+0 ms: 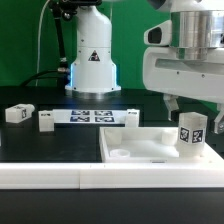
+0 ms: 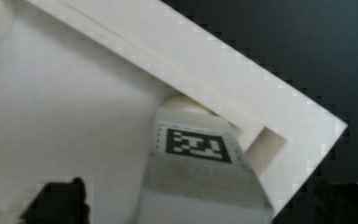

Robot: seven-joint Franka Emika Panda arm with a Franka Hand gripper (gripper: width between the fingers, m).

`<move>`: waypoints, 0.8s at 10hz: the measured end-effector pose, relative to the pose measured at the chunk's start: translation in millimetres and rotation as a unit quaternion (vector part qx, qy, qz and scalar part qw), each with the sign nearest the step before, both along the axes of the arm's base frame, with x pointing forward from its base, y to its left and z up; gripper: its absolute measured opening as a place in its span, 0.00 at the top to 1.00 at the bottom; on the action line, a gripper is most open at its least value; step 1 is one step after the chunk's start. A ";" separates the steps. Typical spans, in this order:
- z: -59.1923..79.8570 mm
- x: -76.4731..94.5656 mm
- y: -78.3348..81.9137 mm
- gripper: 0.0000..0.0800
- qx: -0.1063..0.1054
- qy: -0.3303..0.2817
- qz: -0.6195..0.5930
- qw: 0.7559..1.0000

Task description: Assemble one leg

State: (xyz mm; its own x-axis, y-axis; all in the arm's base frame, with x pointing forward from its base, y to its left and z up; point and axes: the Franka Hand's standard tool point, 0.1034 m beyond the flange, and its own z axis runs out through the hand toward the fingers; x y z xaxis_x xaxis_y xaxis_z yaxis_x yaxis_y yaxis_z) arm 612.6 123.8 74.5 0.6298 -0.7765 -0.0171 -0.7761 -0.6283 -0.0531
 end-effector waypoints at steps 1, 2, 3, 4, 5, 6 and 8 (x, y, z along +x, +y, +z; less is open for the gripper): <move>0.0 -0.2 1.2 0.19 -0.001 -0.002 0.048 0.999; 0.0 -0.1 1.0 0.19 -0.002 -0.004 0.082 0.997; 0.9 0.9 1.2 0.19 -0.005 -0.008 0.149 0.989; 1.4 1.6 1.2 0.19 -0.006 -0.011 0.200 0.980; 1.9 2.1 1.4 0.19 -0.008 -0.014 0.255 0.967; 1.7 2.0 1.6 0.19 -0.011 -0.016 0.297 0.955; 1.7 1.2 6.1 0.19 -0.020 -0.019 0.390 0.921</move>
Offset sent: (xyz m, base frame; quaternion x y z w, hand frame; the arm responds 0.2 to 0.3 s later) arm 0.0071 0.0017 0.0023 -0.0027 -0.0025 -0.2053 0.9787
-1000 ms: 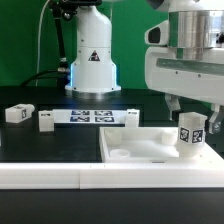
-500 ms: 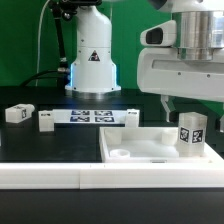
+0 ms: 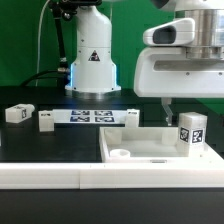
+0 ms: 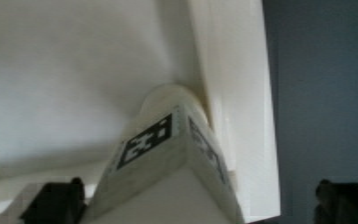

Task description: Assemble one leg

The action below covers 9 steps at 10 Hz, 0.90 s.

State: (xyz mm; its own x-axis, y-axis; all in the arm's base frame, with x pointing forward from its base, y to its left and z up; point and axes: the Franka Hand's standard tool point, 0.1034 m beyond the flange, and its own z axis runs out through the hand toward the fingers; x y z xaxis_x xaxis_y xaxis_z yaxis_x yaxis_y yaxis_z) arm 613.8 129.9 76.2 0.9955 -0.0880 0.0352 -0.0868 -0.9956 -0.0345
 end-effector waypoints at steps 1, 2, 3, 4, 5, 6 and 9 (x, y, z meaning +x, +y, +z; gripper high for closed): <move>-0.1 -0.1 -0.3 0.19 -0.003 -0.001 0.043 0.999; -0.2 -0.1 -1.4 0.19 -0.005 -0.002 0.090 0.996; -0.2 0.0 -2.0 0.19 -0.006 -0.003 0.120 0.993; -0.3 0.2 -3.7 0.19 -0.007 -0.004 0.156 0.988; -0.6 0.2 -5.0 0.19 -0.008 -0.004 0.179 0.984; -1.2 -0.1 -6.0 0.19 -0.008 -0.004 0.177 0.984; -1.1 0.2 -6.9 0.50 -0.008 -0.004 0.177 0.984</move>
Offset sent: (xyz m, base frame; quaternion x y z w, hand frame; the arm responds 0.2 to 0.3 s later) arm 0.0008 -0.0006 -0.0002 0.0049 -0.0137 -0.1251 0.9920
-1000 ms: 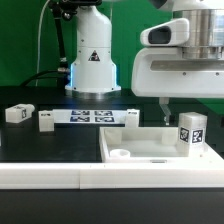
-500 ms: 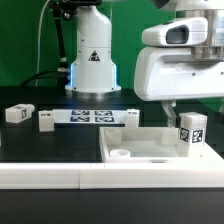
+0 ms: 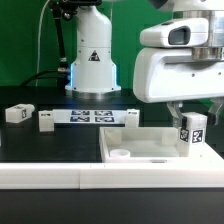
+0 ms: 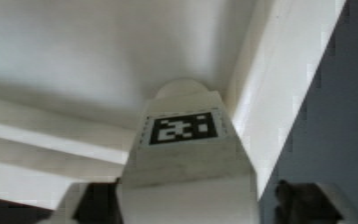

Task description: Assemble one leg

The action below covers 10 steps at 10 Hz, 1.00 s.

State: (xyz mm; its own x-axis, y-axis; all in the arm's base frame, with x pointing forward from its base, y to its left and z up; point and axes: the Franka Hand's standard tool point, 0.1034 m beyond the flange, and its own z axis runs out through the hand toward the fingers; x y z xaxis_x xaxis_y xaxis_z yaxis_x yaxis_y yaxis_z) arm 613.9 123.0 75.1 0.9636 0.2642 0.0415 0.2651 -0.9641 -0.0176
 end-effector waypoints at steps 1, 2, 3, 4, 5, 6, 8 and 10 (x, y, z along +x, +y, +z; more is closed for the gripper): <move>-0.1 0.0 -0.3 0.64 0.000 0.000 0.000 1.000; -0.1 0.0 -0.4 0.64 0.000 0.000 0.000 1.000; -0.1 0.0 -0.3 0.64 0.000 0.000 -0.004 1.000; -0.1 0.0 -0.5 0.64 0.001 0.001 -0.015 1.000; -0.1 0.0 -0.4 0.64 0.001 0.001 -0.019 1.000; 0.0 0.0 -1.3 0.64 0.005 0.003 -0.085 0.996; -0.3 -0.4 -1.0 0.64 0.005 0.005 -0.155 0.988; -0.5 -0.1 -2.2 0.64 0.010 0.006 -0.239 0.971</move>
Offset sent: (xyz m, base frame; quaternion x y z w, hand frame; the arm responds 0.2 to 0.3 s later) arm 0.0000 0.0000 0.0000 0.0000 0.0000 0.0650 0.9979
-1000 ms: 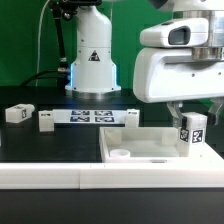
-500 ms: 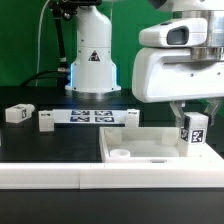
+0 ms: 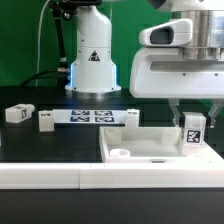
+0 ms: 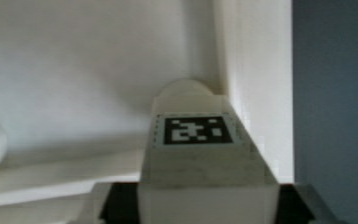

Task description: Assemble one leg

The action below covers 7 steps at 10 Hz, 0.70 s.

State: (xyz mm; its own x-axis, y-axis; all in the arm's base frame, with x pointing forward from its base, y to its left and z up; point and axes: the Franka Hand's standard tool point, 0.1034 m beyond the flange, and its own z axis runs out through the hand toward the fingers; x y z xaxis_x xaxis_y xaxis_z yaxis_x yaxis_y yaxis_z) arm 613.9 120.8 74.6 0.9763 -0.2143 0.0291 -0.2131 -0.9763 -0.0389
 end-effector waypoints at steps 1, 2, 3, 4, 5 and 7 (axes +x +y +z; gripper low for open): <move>0.0 0.2 -0.5 0.64 0.002 0.001 -0.052 0.999; 0.0 0.2 -0.8 0.64 0.003 0.002 -0.090 0.996; -0.1 0.3 -1.5 0.64 0.005 0.003 -0.139 0.990; 0.1 1.9 -2.1 0.64 0.008 -0.002 -0.161 0.987; -0.3 3.4 -2.5 0.64 0.013 -0.009 -0.178 0.984; -0.1 3.6 -3.5 0.64 0.018 -0.006 -0.260 0.965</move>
Offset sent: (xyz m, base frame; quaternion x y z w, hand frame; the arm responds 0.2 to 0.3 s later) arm -0.0046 -0.0028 -0.0056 0.0105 0.0043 0.2298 0.9732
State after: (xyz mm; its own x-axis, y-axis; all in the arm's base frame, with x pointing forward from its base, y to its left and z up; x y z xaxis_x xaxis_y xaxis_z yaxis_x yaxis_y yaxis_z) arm 617.5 117.4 74.5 0.7358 -0.6768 0.0234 -0.6738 -0.7351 -0.0755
